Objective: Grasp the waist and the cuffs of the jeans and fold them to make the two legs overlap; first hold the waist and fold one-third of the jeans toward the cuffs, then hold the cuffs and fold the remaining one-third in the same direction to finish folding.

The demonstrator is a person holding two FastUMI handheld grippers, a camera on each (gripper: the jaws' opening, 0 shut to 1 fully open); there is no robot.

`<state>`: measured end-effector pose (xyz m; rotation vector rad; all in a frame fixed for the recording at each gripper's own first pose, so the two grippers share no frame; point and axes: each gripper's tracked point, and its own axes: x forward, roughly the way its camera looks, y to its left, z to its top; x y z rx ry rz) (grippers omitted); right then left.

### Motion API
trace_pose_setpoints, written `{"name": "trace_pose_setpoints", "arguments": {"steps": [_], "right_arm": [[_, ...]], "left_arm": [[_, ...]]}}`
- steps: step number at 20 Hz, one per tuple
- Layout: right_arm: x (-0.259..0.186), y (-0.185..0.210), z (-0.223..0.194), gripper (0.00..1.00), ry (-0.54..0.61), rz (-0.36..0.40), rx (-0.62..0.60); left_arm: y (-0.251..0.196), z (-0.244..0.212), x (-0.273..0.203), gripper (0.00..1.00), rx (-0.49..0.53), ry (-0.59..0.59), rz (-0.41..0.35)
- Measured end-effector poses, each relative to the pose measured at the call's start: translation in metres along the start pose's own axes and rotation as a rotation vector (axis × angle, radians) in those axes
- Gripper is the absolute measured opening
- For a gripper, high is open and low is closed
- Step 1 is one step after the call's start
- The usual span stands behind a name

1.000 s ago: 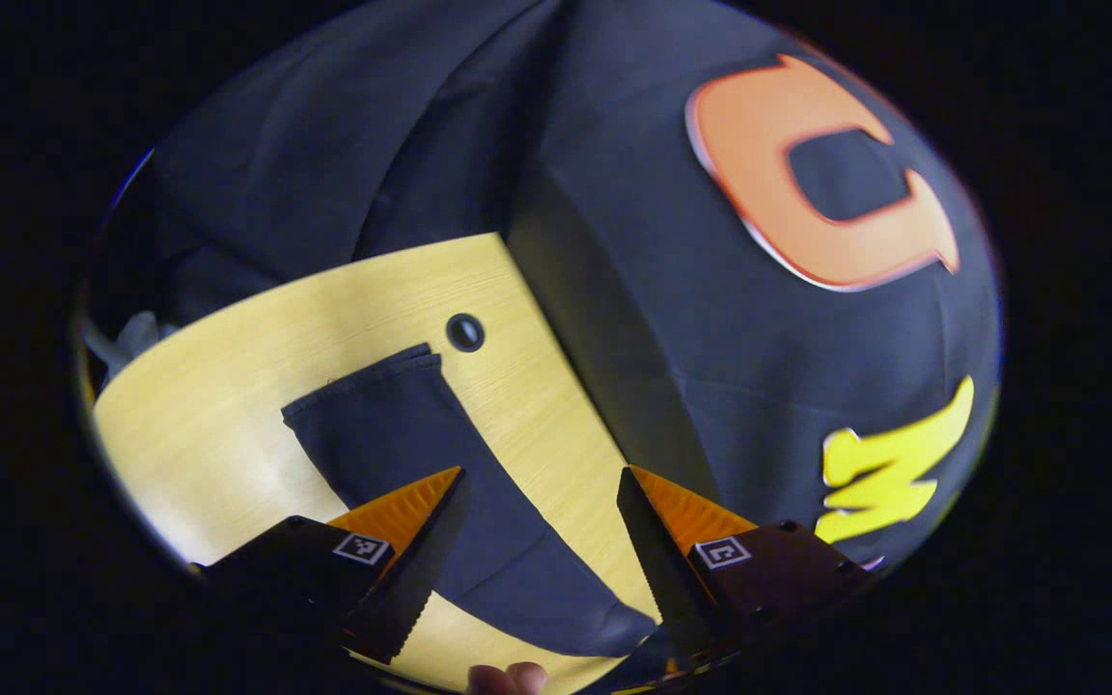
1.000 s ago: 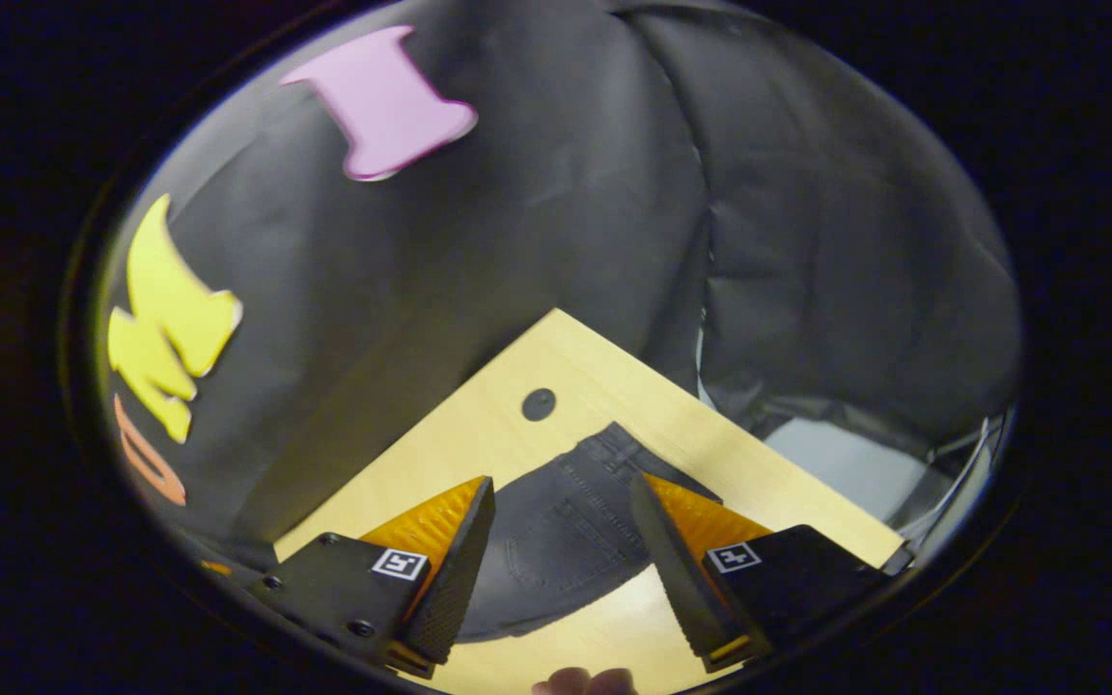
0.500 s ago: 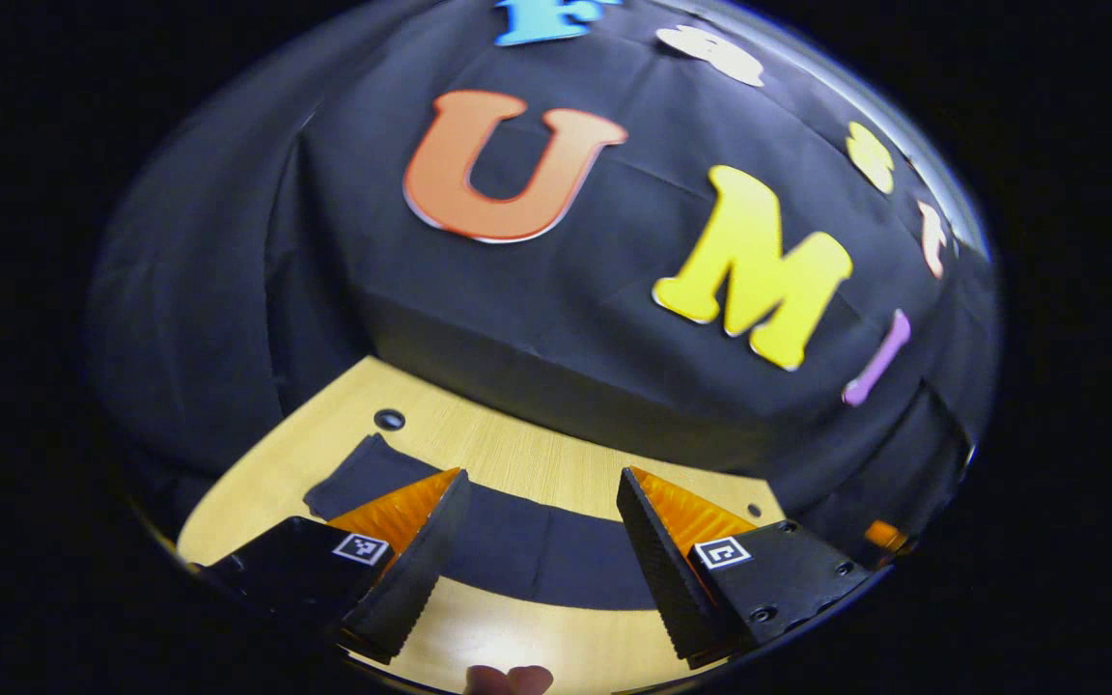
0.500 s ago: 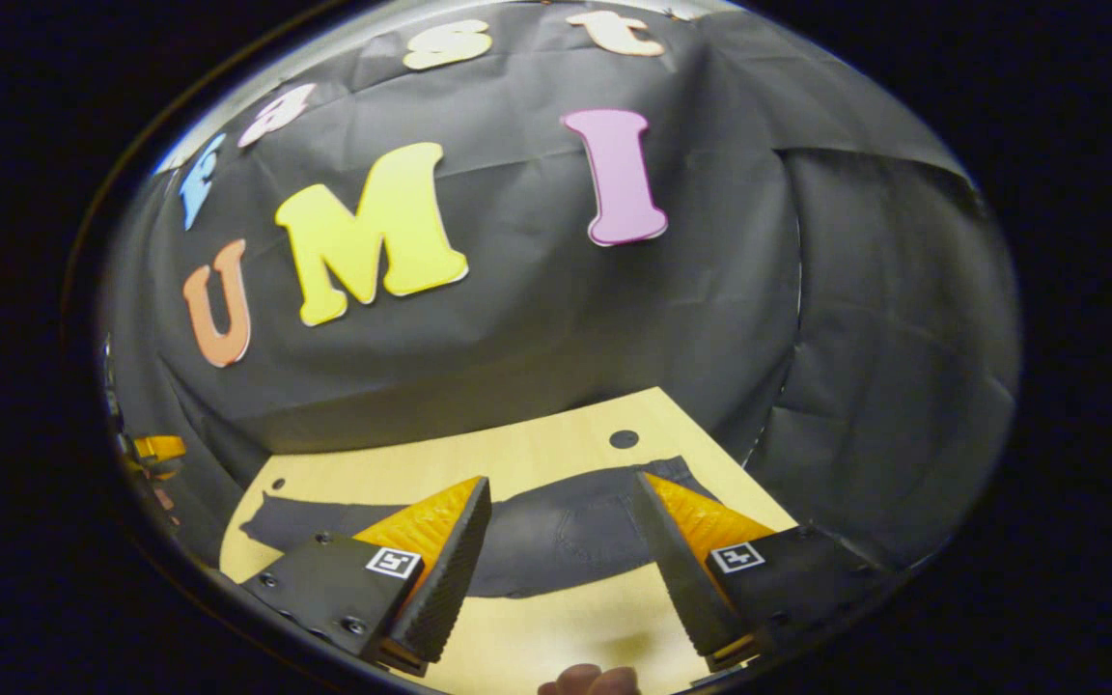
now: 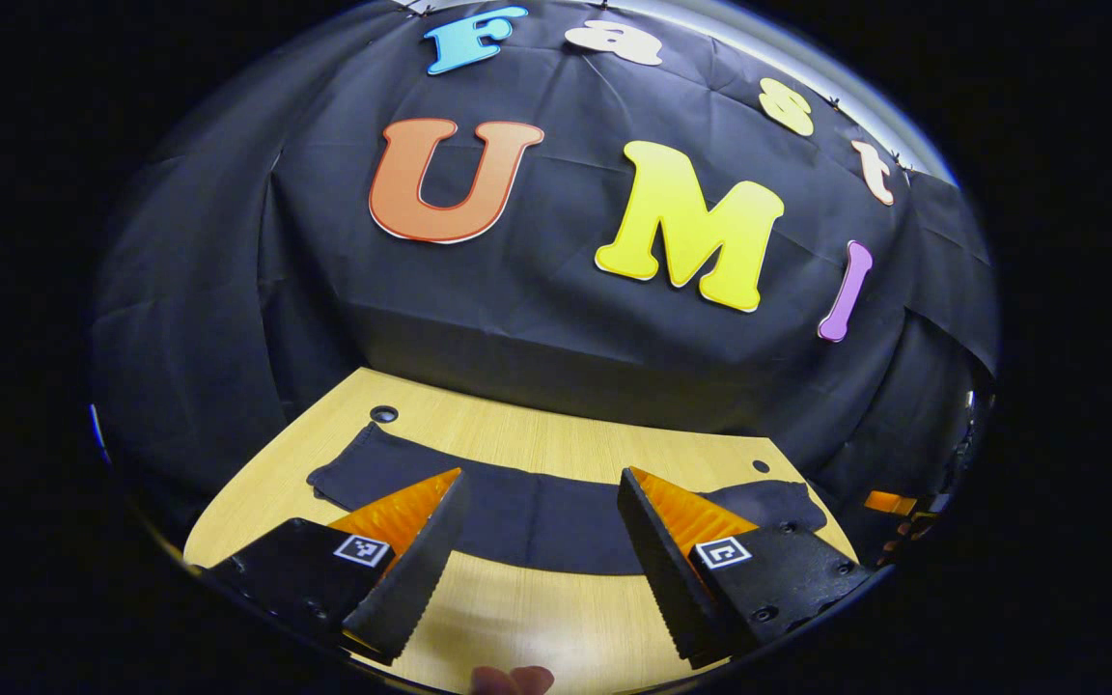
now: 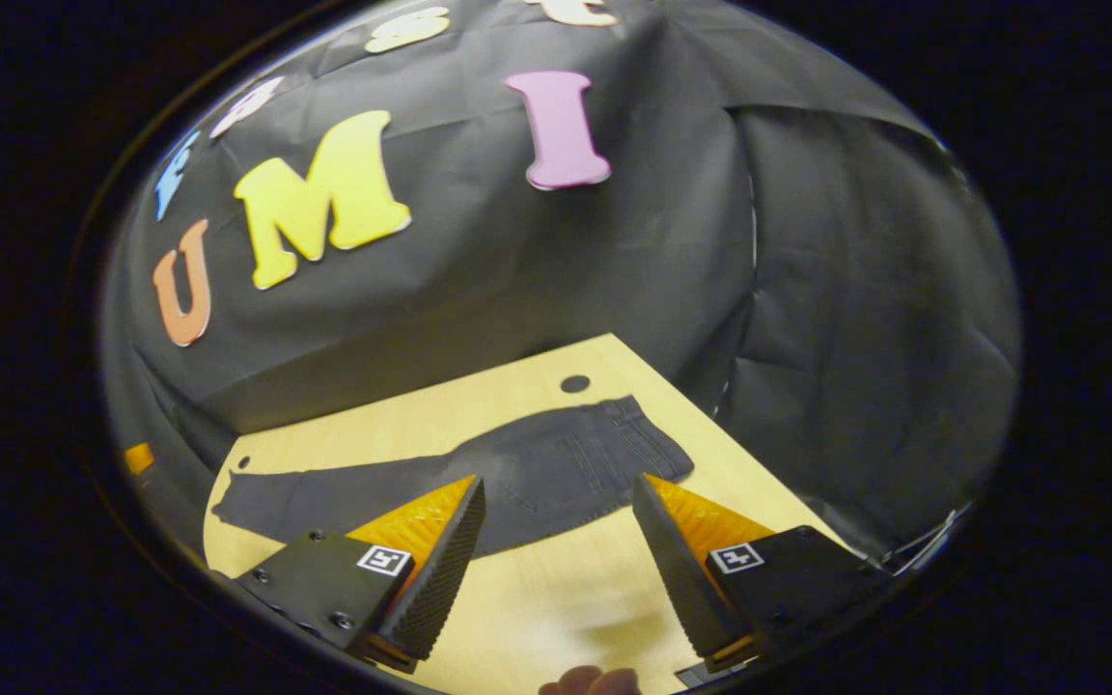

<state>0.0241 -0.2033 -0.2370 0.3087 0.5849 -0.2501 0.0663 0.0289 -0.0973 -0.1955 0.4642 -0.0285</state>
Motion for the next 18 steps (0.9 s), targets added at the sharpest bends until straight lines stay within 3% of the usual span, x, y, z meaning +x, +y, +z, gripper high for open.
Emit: {"name": "trace_pose_setpoints", "arguments": {"steps": [1,3,4,5,7,8,10,14,15,16,18], "right_arm": [[0.009,-0.010,-0.005,0.93,0.013,-0.012,0.034],[0.033,-0.030,-0.017,0.98,0.047,-0.034,0.088],[0.046,-0.040,-0.024,0.93,0.070,-0.051,0.122],[0.059,-0.047,-0.026,0.98,0.085,-0.062,0.167],[0.090,-0.069,-0.025,0.94,0.091,-0.097,0.219],[0.105,-0.078,-0.021,0.98,0.087,-0.113,0.215],[0.129,-0.098,-0.024,0.98,0.092,-0.125,0.167],[0.165,-0.106,-0.029,0.99,0.125,-0.125,0.123],[0.172,-0.108,-0.031,0.94,0.134,-0.127,0.119],[0.178,-0.109,-0.034,0.99,0.139,-0.119,0.113],[0.182,-0.108,-0.038,0.99,0.138,-0.109,0.108]], "left_arm": [[-0.006,-0.004,-0.002,0.99,-0.002,0.009,-0.006],[-0.019,-0.016,-0.008,0.99,-0.015,0.040,-0.023],[-0.024,-0.022,-0.011,0.99,-0.026,0.059,-0.027],[-0.029,-0.030,-0.014,0.99,-0.034,0.078,-0.031],[-0.037,-0.040,-0.017,0.99,-0.031,0.110,-0.023],[-0.040,-0.043,-0.018,0.99,-0.024,0.123,-0.017],[-0.043,-0.049,-0.020,0.99,-0.014,0.143,-0.002],[-0.047,-0.060,-0.020,0.99,-0.002,0.182,0.031],[-0.047,-0.062,-0.017,0.99,-0.004,0.190,0.037],[-0.047,-0.064,-0.018,0.99,-0.007,0.196,0.041],[-0.048,-0.064,-0.016,0.99,-0.002,0.202,0.049]]}}
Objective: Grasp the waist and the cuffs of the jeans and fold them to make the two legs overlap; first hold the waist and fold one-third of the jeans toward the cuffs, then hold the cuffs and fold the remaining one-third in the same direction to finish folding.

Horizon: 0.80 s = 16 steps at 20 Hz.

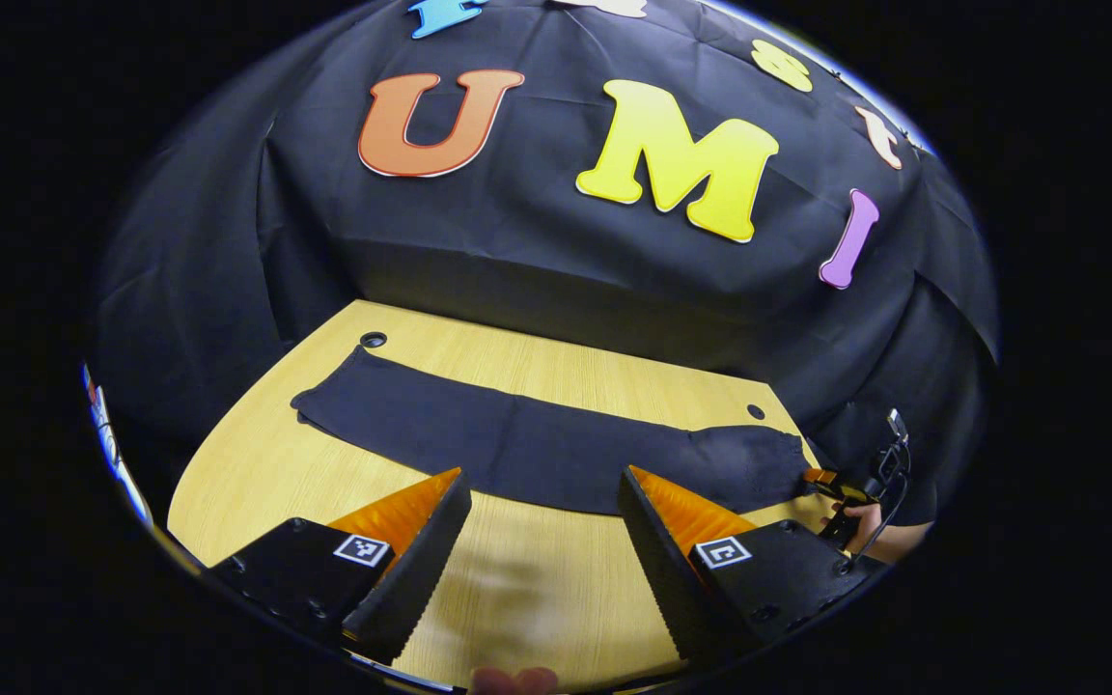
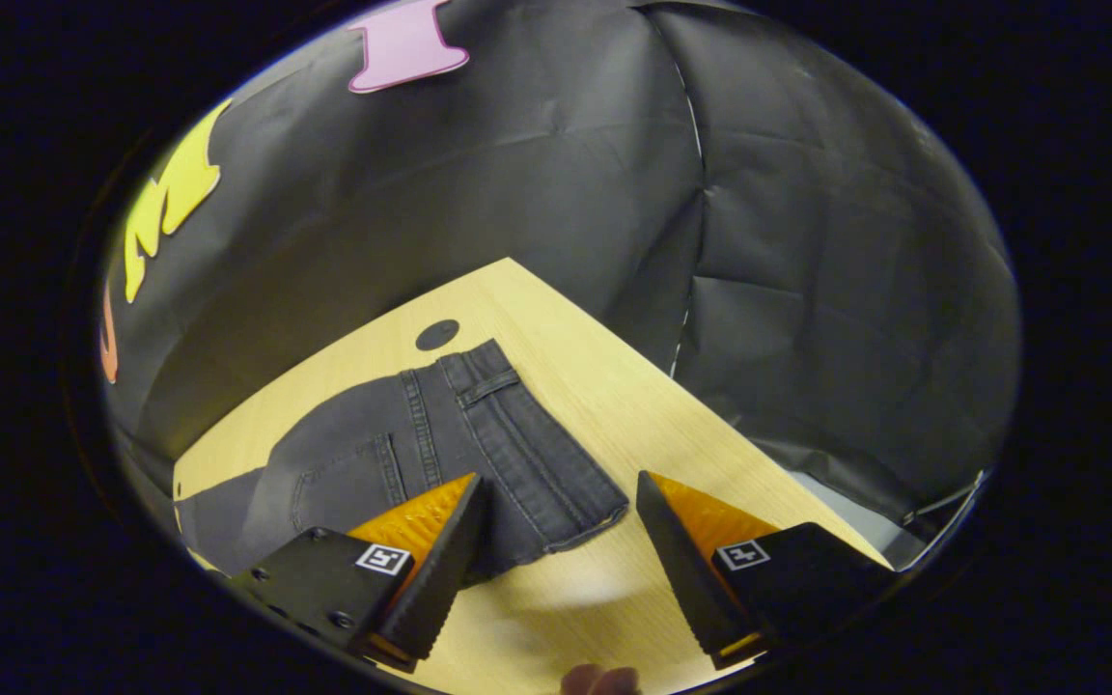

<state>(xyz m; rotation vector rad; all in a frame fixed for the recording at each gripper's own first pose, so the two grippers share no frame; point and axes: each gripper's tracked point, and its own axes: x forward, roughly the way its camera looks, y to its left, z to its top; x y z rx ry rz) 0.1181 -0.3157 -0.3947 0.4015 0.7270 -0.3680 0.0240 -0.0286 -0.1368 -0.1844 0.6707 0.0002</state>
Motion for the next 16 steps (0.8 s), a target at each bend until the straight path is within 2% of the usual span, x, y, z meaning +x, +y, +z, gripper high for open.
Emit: {"name": "trace_pose_setpoints", "arguments": {"steps": [1,4,5,6,8,12,14,16], "right_arm": [[0.001,0.002,-0.003,0.99,0.009,0.006,-0.004],[0.008,0.009,-0.002,0.88,-0.026,0.023,-0.061],[0.004,0.009,-0.004,0.88,-0.026,0.030,-0.066],[0.007,0.015,-0.003,0.86,-0.018,0.069,-0.065],[0.006,0.020,-0.004,0.58,-0.013,0.078,-0.092],[0.000,0.027,0.005,0.14,-0.013,0.049,-0.163],[-0.011,0.034,0.017,0.06,-0.014,0.063,-0.160],[-0.023,0.044,0.031,0.06,-0.017,0.098,-0.140]], "left_arm": [[-0.001,0.001,0.002,0.99,0.004,0.001,0.005],[-0.001,0.000,0.006,0.99,-0.006,0.009,0.013],[0.000,-0.001,0.007,0.99,-0.012,0.012,0.016],[0.001,-0.002,0.008,0.99,-0.017,0.016,0.020],[0.003,-0.003,0.009,0.99,-0.027,0.025,0.029],[0.009,-0.006,0.011,0.99,-0.043,0.033,0.039],[0.013,-0.007,0.011,0.99,-0.051,0.035,0.039],[0.017,-0.011,0.011,0.99,-0.056,0.037,0.041]]}}
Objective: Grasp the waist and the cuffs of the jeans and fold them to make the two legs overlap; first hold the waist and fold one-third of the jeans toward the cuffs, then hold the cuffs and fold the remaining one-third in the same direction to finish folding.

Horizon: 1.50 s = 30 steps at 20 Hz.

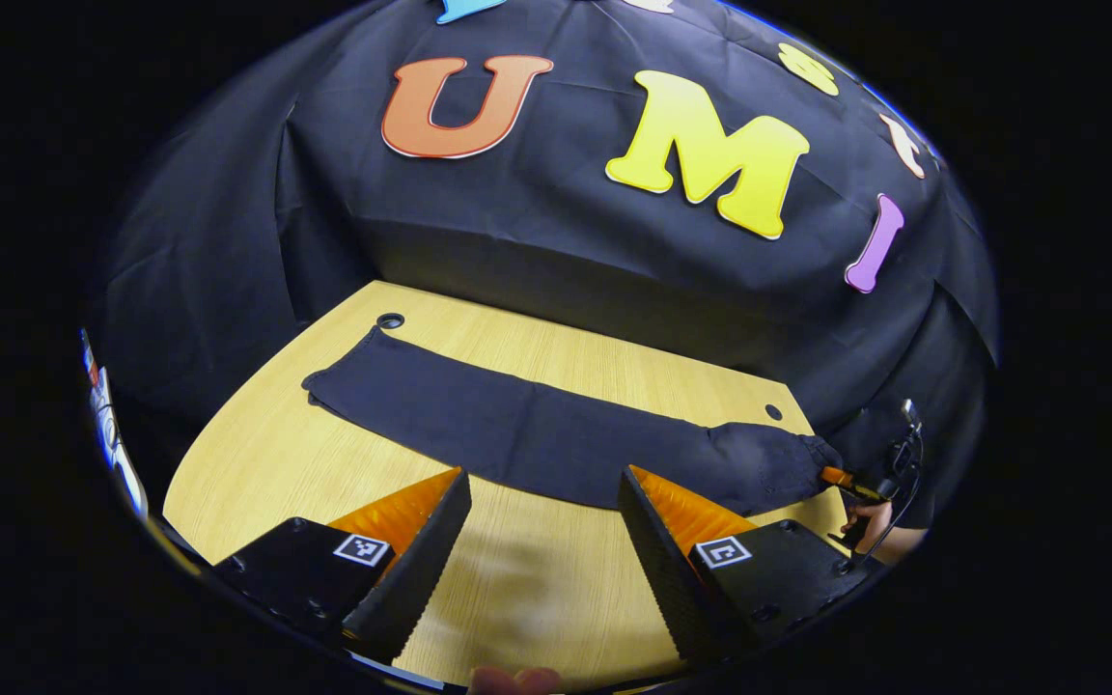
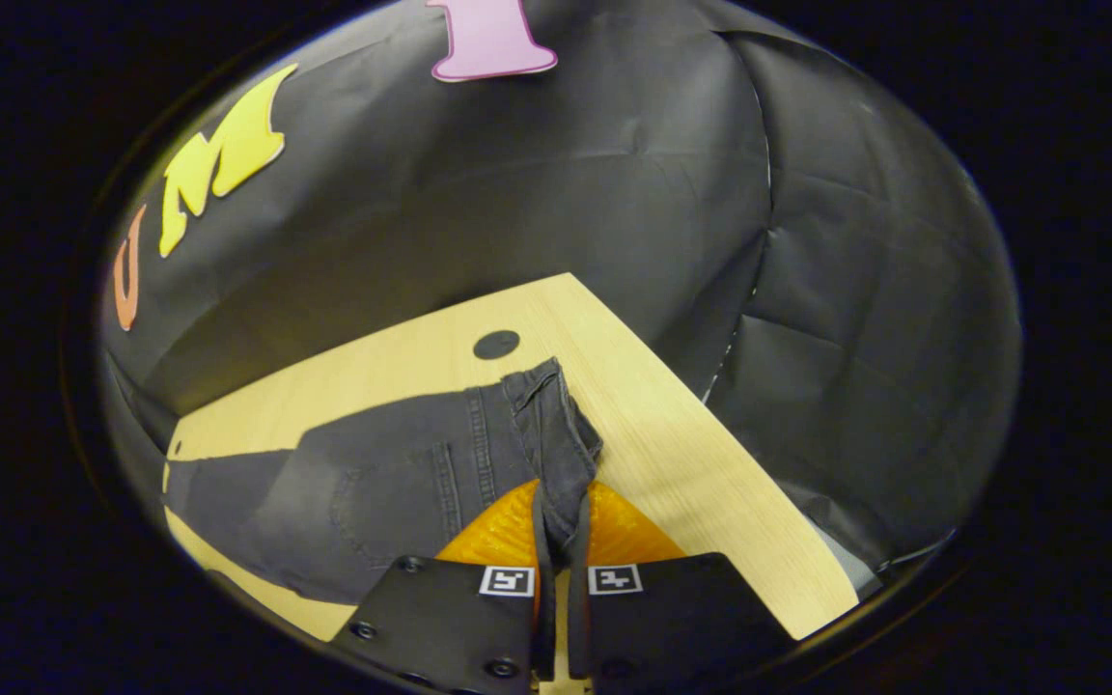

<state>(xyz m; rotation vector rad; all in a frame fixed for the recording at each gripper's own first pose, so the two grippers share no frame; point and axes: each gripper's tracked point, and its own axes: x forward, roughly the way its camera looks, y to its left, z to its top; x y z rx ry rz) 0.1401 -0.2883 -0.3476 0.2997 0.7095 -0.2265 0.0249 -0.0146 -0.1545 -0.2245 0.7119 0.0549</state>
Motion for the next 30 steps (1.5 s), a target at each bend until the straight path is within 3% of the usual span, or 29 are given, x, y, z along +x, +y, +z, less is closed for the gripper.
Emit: {"name": "trace_pose_setpoints", "arguments": {"steps": [4,5,6,10,11,12,15,16,19,22,26,30], "right_arm": [[-0.045,0.048,0.038,0.06,-0.048,0.060,-0.083],[-0.057,0.070,0.047,0.10,-0.054,0.085,-0.103],[-0.069,0.093,0.055,0.06,-0.062,0.113,-0.120],[-0.111,0.196,0.076,0.06,-0.081,0.207,-0.211],[-0.117,0.220,0.073,0.02,-0.069,0.225,-0.225],[-0.123,0.247,0.070,0.06,-0.059,0.250,-0.224],[-0.139,0.320,0.064,0.05,-0.065,0.298,-0.294],[-0.140,0.345,0.051,0.02,-0.063,0.319,-0.327],[-0.140,0.424,0.008,0.05,-0.011,0.394,-0.373],[-0.117,0.487,-0.057,0.05,0.053,0.413,-0.454],[-0.074,0.517,-0.148,0.06,0.145,0.368,-0.547],[-0.048,0.523,-0.201,0.05,0.172,0.338,-0.632]], "left_arm": [[0.016,-0.003,-0.004,0.99,0.009,-0.015,0.014],[0.022,-0.002,-0.005,0.99,0.009,-0.026,0.017],[0.028,0.001,-0.007,0.99,0.007,-0.041,0.022],[0.060,0.011,-0.017,0.99,-0.006,-0.111,0.050],[0.068,0.012,-0.020,0.99,-0.019,-0.127,0.059],[0.078,0.014,-0.023,0.99,-0.035,-0.140,0.070],[0.107,0.020,-0.036,0.99,-0.087,-0.179,0.101],[0.117,0.021,-0.041,0.99,-0.093,-0.189,0.115],[0.151,0.024,-0.055,0.99,-0.095,-0.214,0.165],[0.178,0.023,-0.068,0.99,-0.124,-0.232,0.197],[0.207,0.012,-0.079,0.99,-0.161,-0.220,0.242],[0.220,0.002,-0.075,0.99,-0.193,-0.204,0.266]]}}
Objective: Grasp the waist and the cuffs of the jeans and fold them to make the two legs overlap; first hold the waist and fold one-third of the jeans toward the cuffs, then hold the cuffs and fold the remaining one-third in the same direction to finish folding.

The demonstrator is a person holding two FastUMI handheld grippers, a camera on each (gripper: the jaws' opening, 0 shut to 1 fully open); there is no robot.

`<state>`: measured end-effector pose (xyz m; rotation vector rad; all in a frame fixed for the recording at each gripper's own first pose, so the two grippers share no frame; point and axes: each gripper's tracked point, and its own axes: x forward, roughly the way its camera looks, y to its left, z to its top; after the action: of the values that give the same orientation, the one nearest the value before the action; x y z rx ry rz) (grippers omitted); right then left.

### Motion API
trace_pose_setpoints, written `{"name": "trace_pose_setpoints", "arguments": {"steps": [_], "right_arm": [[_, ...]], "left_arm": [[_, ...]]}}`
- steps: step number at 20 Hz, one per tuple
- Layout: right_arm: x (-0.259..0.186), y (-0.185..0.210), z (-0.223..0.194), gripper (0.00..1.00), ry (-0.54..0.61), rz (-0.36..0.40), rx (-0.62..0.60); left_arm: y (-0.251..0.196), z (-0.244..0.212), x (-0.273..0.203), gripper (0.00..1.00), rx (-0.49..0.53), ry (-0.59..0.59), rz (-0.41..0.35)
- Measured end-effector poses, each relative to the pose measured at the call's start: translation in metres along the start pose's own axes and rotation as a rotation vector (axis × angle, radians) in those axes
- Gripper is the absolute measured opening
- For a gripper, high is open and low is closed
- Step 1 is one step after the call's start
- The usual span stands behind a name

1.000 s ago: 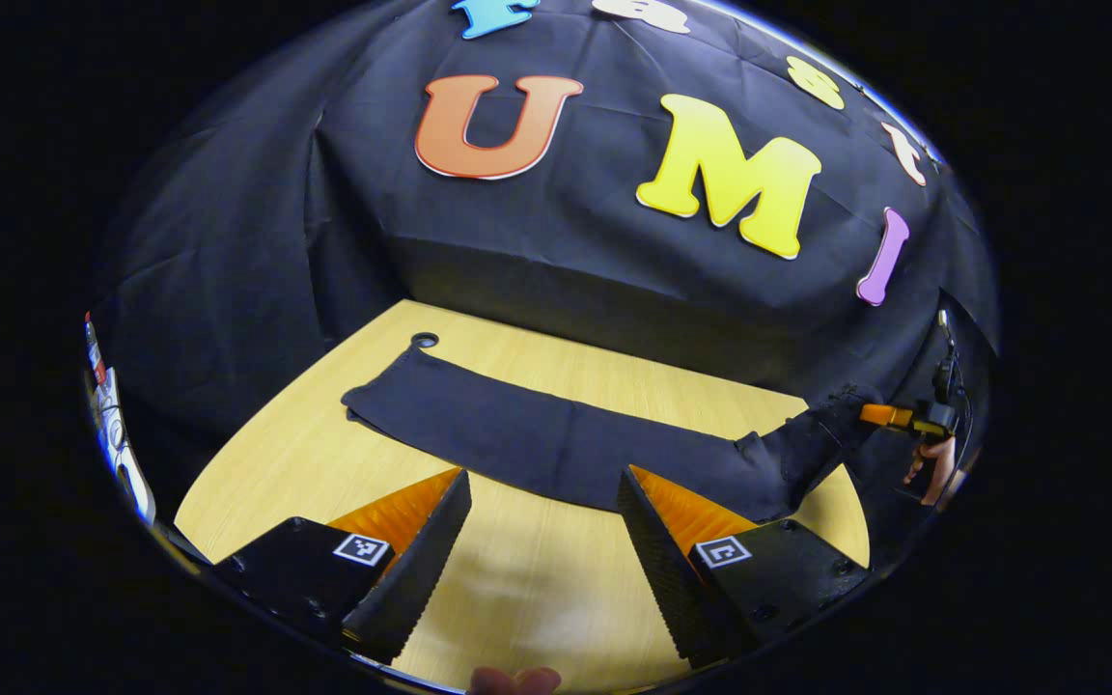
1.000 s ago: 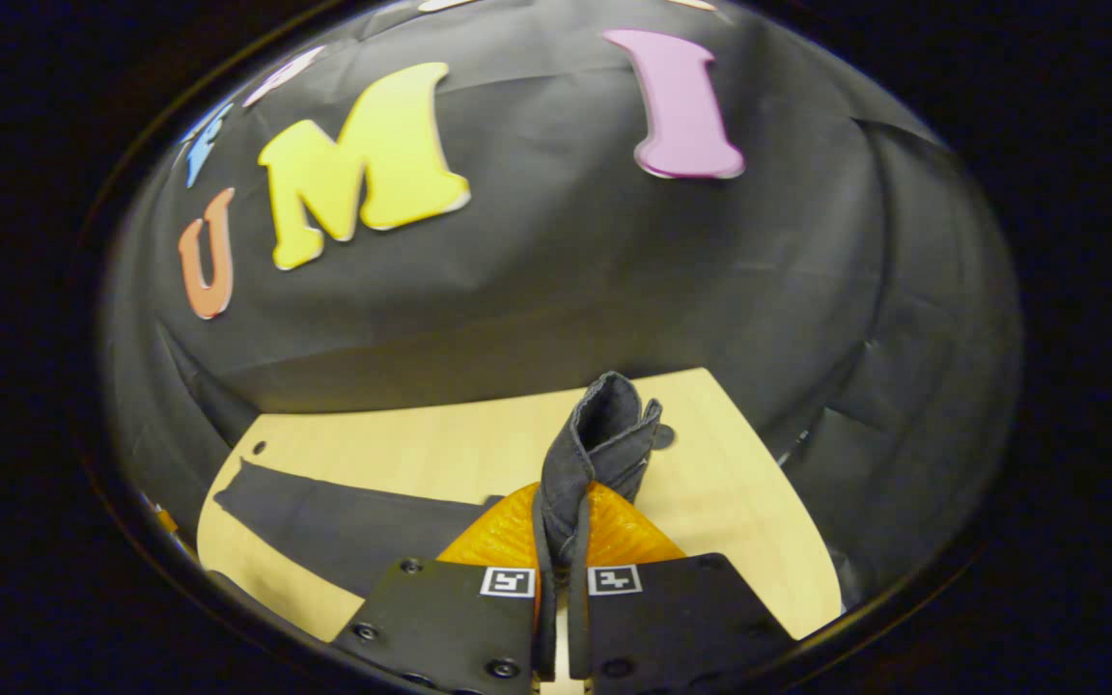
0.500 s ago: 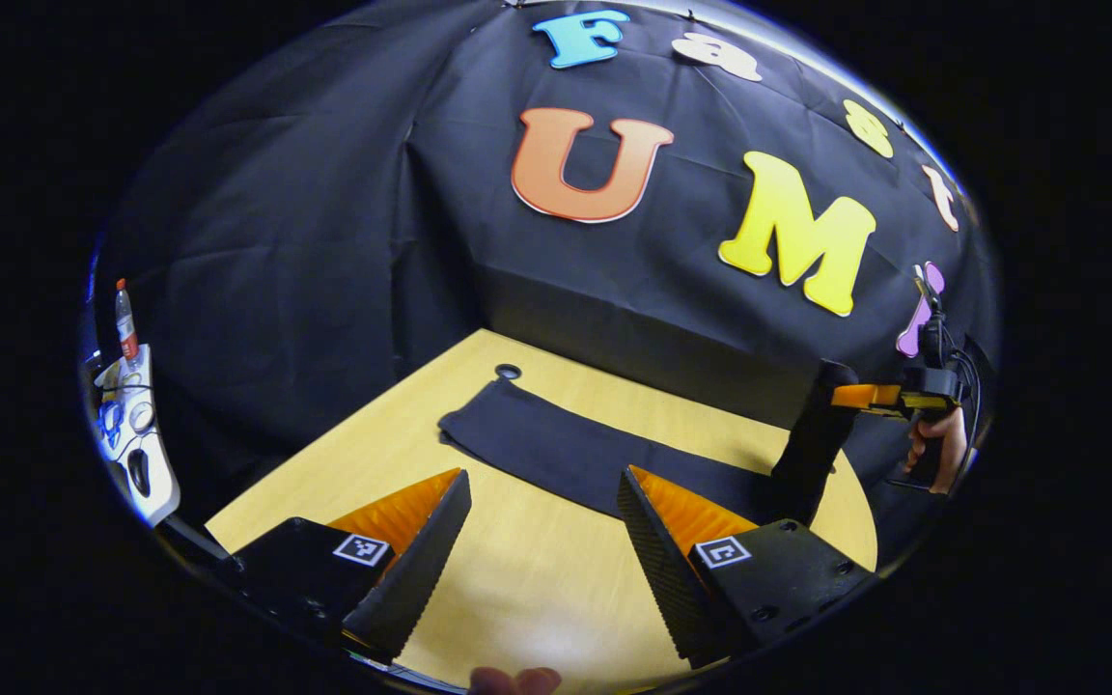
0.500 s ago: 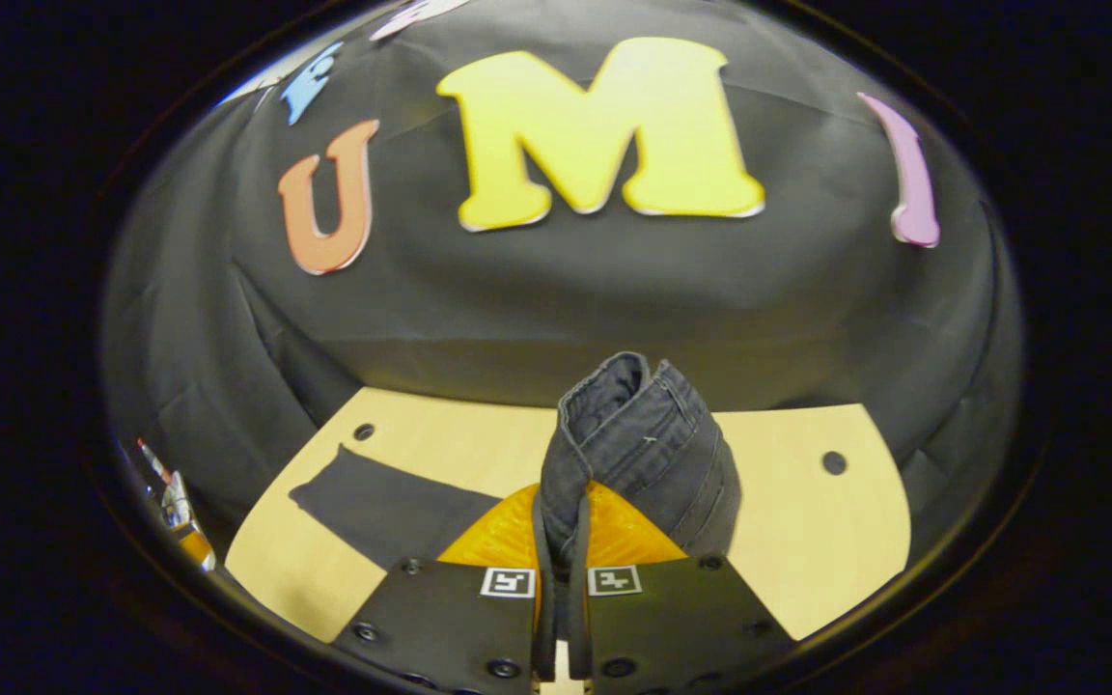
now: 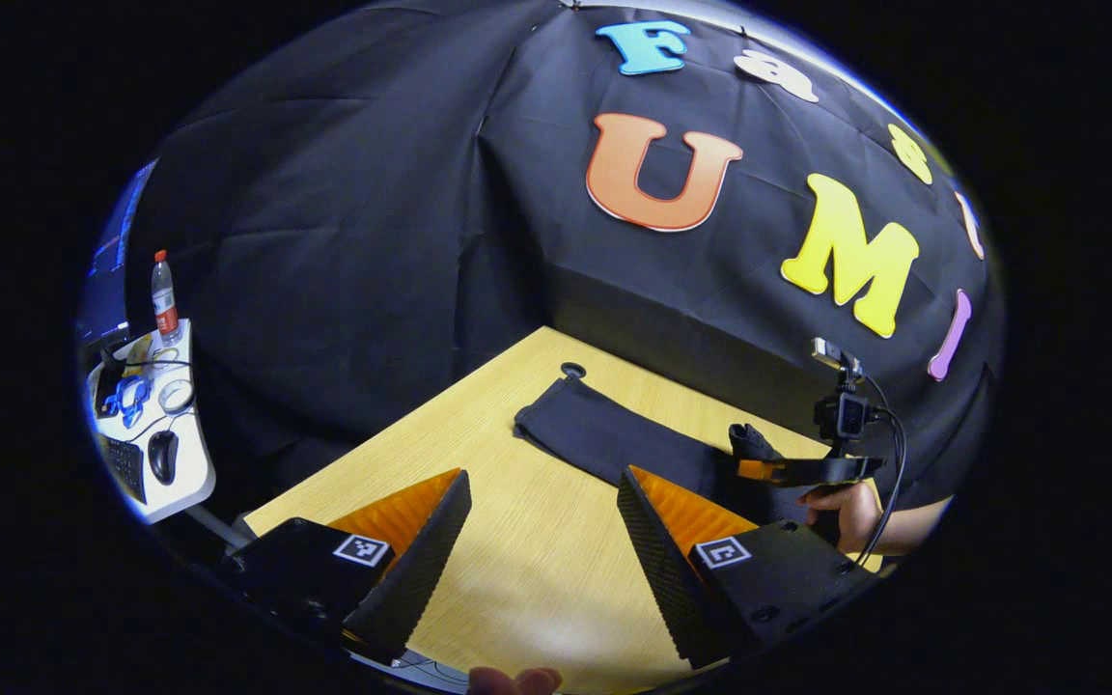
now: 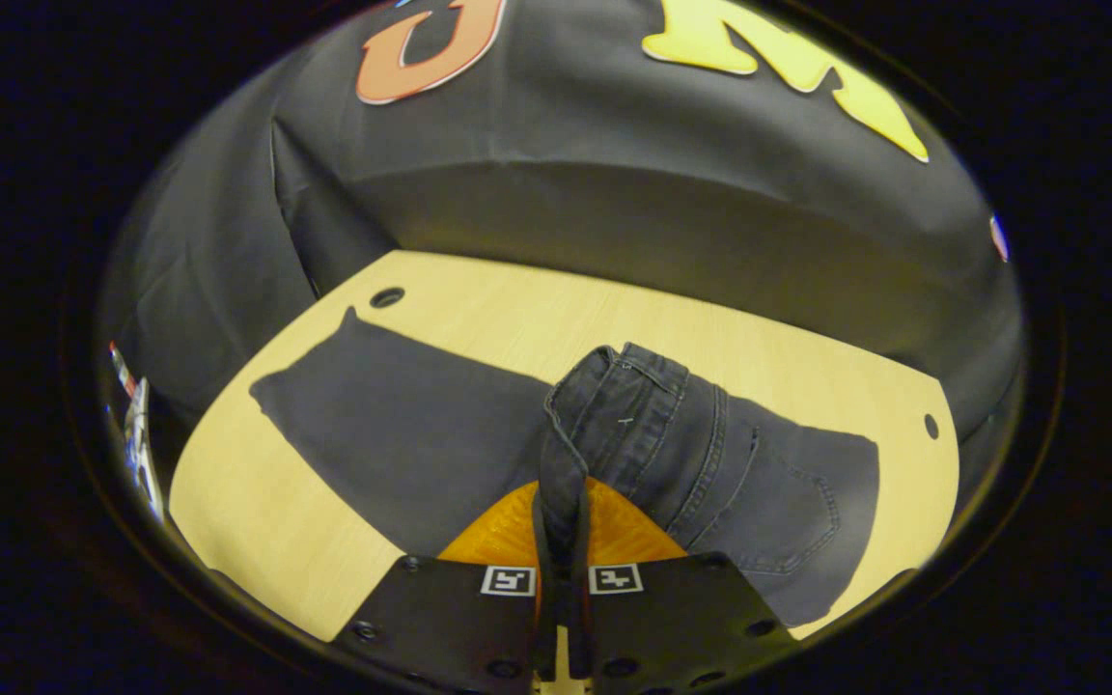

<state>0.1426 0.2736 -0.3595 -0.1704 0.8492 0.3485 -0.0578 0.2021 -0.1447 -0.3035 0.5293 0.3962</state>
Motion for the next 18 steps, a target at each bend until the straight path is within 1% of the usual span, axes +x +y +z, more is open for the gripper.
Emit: {"name": "trace_pose_setpoints", "arguments": {"steps": [2,3,4,5,6,7,8,9,12,14,15,16,17,18], "right_arm": [[0.009,0.007,-0.009,0.06,0.007,-0.023,-0.043],[0.006,0.006,-0.010,0.08,0.006,-0.022,-0.051],[0.005,0.007,-0.009,0.14,0.006,-0.015,-0.048],[0.001,0.013,-0.007,0.14,-0.003,0.014,-0.032],[-0.004,0.018,-0.005,0.28,-0.006,0.044,-0.014],[-0.014,0.024,0.000,0.37,-0.015,0.092,0.015],[-0.025,0.026,0.005,0.41,-0.028,0.126,0.036],[-0.037,0.025,0.009,0.52,-0.039,0.149,0.052],[-0.075,0.013,0.017,0.88,-0.064,0.169,0.073],[-0.106,0.003,0.022,0.87,-0.083,0.187,0.099],[-0.121,-0.005,0.024,0.91,-0.097,0.190,0.107],[-0.135,-0.016,0.024,0.93,-0.112,0.185,0.109],[-0.148,-0.030,0.025,0.91,-0.120,0.169,0.113],[-0.160,-0.045,0.023,0.92,-0.123,0.156,0.134]], "left_arm": [[0.007,0.000,0.005,0.99,-0.025,0.006,0.004],[0.010,0.000,0.008,0.99,-0.039,0.008,0.005],[0.012,0.001,0.012,0.99,-0.050,0.011,0.008],[0.017,0.001,0.017,0.99,-0.062,0.012,0.013],[0.020,0.002,0.021,0.99,-0.071,0.017,0.017],[0.021,0.002,0.025,0.99,-0.079,0.022,0.021],[0.022,0.003,0.029,0.99,-0.090,0.027,0.019],[0.022,0.004,0.035,0.99,-0.106,0.027,0.012],[0.016,0.007,0.062,0.99,-0.166,0.051,-0.010],[0.008,0.007,0.088,1.00,-0.238,0.100,-0.028],[0.005,0.004,0.104,0.99,-0.278,0.131,-0.040],[0.001,0.002,0.117,0.99,-0.323,0.170,-0.053],[0.001,-0.001,0.133,0.99,-0.369,0.205,-0.061],[0.002,-0.007,0.149,0.99,-0.416,0.247,-0.059]]}}
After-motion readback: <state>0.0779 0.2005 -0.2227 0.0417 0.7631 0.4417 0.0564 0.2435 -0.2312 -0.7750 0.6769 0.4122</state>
